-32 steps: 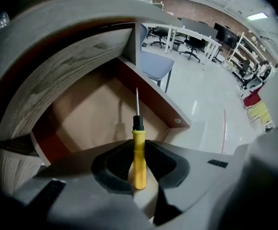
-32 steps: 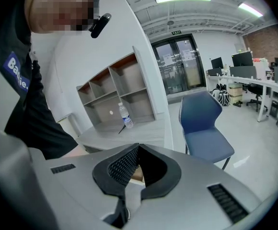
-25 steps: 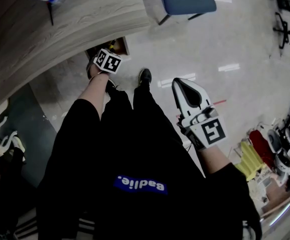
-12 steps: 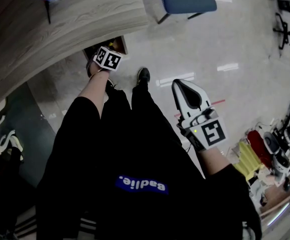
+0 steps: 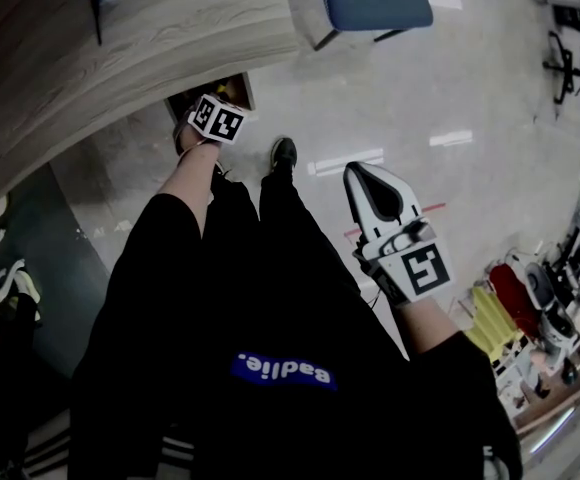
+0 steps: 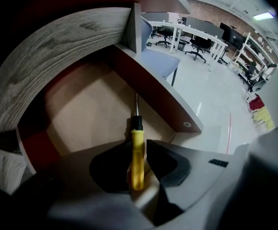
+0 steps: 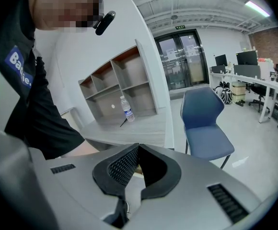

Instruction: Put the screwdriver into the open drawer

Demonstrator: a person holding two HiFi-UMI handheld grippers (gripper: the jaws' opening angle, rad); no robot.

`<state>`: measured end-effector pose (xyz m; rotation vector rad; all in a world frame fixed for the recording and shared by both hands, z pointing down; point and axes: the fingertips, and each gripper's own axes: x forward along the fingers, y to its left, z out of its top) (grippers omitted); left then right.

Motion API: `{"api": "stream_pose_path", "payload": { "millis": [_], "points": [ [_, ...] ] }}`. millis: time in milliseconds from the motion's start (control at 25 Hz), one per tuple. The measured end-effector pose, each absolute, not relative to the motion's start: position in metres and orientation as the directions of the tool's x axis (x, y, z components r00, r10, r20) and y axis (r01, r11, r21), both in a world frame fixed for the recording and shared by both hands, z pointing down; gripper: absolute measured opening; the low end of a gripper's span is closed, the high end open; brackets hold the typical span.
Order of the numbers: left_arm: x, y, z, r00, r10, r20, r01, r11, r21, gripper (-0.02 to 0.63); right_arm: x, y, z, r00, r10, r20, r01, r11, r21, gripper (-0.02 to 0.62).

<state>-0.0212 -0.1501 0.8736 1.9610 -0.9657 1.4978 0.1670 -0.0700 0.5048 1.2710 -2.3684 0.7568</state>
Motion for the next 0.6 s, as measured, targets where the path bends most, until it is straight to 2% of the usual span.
{"api": "stream_pose_path", "payload": {
  "millis": [240,600],
  "points": [
    [-0.016,-0.150,0.871,0.180,-0.229,0.957,-0.780,-0.626,-0.003,0.156,0.168,-0.070,0.505,-0.531,-0.661,0.531,-0.846,0.452,-0.284,0.029],
    [-0.024,-0.153,0.828,0.232,-0.292,0.928,-0.831,-0.555,0.034,0.163,0.154,-0.082,0.482,-0.558,-0.668,0.491,-0.828,0.489,-0.276,0.029]
  ]
}}
